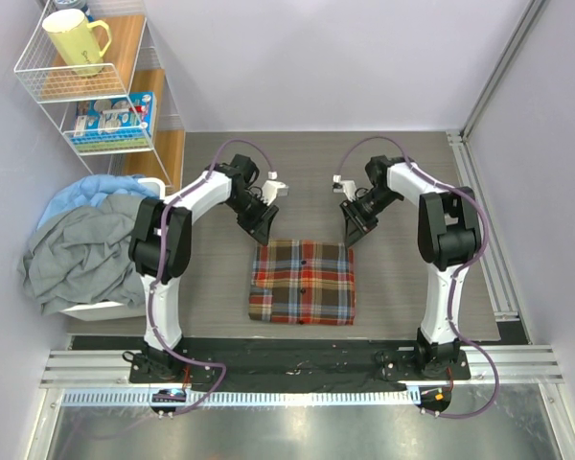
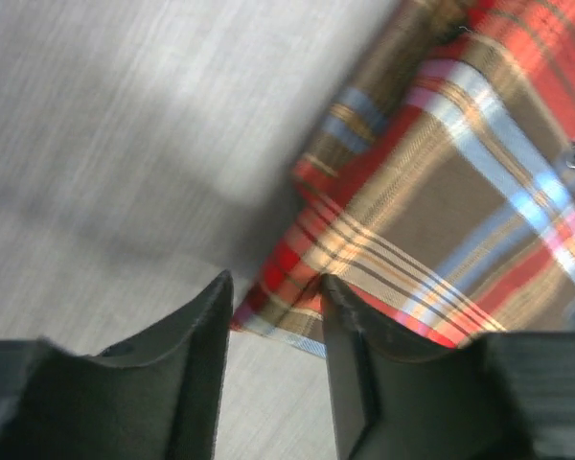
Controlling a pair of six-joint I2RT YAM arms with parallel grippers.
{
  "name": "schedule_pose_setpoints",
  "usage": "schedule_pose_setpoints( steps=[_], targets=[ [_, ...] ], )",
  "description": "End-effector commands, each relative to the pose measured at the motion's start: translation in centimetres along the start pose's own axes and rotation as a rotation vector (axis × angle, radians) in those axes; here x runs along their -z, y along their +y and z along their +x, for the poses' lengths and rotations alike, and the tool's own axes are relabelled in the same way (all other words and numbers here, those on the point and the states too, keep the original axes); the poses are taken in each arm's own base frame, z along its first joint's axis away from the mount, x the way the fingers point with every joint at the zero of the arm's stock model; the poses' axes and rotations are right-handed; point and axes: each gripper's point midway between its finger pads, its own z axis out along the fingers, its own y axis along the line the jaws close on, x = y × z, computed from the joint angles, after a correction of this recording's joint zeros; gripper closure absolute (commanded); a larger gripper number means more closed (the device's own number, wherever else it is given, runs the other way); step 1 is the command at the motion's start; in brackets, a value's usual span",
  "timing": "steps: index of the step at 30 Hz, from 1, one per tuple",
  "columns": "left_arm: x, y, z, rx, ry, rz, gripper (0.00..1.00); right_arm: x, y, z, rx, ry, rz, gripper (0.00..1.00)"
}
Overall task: Fold and stack the long sleeve shirts
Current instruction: Fold the shirt
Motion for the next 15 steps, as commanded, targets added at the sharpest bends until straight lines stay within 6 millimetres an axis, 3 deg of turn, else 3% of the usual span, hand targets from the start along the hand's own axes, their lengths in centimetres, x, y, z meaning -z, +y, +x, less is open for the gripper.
schedule_pose_setpoints(
  steps=[1,2,5,10,13,15],
  targets=[
    [-0.6,2.8,-1.8,0.021,-0.029,-0.065,0.65,-0.7,-2.6,-1.9,-0.062,-0.061,0.085,0.89],
    [-0.9,2.7,-2.0,0.027,-0.029,-0.052,0.79,-0.8,-3.0,-2.1,-0.076,-0.064,0.098,0.91],
    [-1.5,3.6,-2.4,0.054,-0.023,-0.044,1.00,-1.2,-4.2,-3.4,-0.115,-0.093,0.111,0.95],
    [-1.2,6.7,-3.9,0.105,-0.068,-0.091,1.00,-0.8,-7.7,-5.5,-0.155,-0.144,0.199,0.99],
    [-0.6,8.8,-4.9,0.129,-0.096,-0.133,1.00,0.0,-8.8,-7.2,-0.195,-0.199,0.219,0.99],
    [0.4,9.8,-5.3,0.145,-0.113,-0.156,1.00,0.5,-8.3,-8.2,-0.205,-0.230,0.196,0.99]
  ],
)
